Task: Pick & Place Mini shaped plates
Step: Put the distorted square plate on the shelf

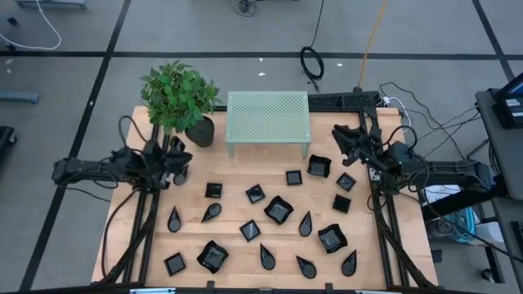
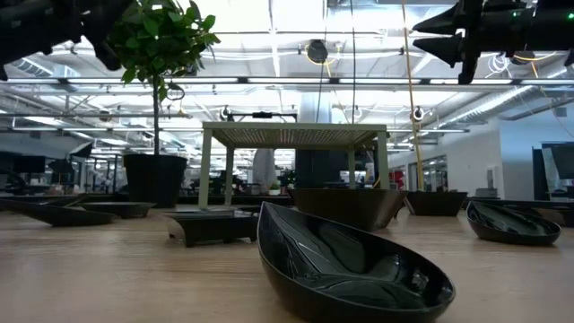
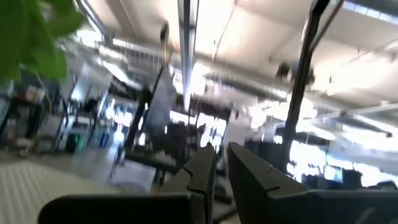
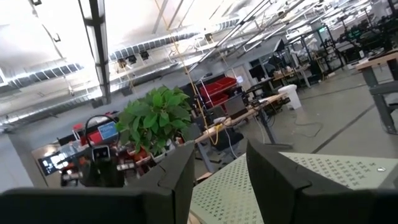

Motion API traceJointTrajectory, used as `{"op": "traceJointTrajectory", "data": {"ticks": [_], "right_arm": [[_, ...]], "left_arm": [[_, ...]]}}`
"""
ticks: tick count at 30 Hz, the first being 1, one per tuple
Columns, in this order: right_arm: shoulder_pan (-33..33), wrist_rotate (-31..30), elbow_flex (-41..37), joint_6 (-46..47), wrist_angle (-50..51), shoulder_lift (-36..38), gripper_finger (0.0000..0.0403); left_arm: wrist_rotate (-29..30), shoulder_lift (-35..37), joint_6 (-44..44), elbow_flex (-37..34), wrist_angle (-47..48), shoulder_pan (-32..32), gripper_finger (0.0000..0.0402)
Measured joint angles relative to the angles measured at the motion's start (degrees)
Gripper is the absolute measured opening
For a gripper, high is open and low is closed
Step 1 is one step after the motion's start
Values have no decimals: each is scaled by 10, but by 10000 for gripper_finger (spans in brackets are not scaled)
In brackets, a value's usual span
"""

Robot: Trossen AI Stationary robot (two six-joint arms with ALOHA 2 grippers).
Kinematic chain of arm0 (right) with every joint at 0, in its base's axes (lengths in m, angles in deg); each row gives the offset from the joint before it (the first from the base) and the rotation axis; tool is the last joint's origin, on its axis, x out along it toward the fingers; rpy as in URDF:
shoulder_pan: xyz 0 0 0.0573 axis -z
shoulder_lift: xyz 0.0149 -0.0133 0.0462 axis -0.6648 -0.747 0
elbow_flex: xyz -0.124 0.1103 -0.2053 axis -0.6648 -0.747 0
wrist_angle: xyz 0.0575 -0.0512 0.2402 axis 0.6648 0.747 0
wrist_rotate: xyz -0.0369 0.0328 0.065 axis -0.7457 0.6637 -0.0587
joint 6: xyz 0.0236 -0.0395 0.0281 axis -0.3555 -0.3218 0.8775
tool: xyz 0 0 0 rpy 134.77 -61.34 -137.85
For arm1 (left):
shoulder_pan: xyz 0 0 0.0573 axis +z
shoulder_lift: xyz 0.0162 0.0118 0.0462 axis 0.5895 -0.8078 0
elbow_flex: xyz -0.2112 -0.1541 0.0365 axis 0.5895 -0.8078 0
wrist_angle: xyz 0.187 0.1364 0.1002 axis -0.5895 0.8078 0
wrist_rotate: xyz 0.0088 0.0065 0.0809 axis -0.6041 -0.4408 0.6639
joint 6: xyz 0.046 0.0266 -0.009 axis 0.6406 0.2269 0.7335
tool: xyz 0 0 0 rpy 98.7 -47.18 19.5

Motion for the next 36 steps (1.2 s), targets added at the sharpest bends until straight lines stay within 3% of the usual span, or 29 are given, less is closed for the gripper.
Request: {"op": "traceJointTrajectory", "data": {"ticks": [3,6,21,29,36], "right_arm": [[0,0,0,-4,-7,0,132],[0,0,0,-4,-10,0,132],[0,-33,1,18,63,-2,132],[0,-35,80,30,274,-5,132],[0,-35,178,33,469,-25,132]], "left_arm": [[17,-8,-1,1,-36,0,49],[37,-22,9,13,-11,0,49],[140,-199,41,248,269,0,49],[151,-294,69,358,320,0,49],[151,-356,69,408,340,-1,71]]}}
